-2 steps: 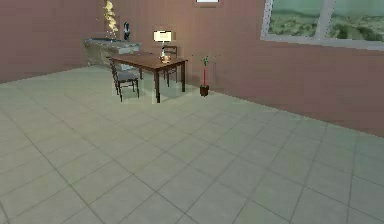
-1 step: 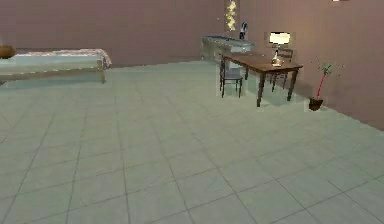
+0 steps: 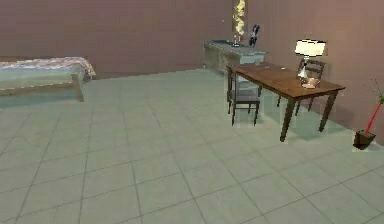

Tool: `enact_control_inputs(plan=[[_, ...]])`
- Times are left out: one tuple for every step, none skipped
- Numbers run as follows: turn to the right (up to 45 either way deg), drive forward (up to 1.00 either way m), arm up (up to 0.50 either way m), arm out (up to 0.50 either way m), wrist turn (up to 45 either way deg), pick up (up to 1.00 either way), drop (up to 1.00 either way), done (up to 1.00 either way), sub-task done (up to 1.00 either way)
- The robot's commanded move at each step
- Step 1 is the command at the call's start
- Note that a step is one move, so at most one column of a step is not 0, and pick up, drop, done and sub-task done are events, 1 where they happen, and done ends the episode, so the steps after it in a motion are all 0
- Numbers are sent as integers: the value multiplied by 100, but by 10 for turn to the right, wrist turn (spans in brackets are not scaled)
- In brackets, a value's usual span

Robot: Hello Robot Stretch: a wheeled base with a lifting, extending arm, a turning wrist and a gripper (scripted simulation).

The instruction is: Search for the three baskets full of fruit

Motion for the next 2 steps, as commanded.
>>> enact_control_inputs(plan=[[-30, 0, 0, 0, 0, 0, 0, 0, 0], [0, 100, 0, 0, 0, 0, 0, 0, 0]])
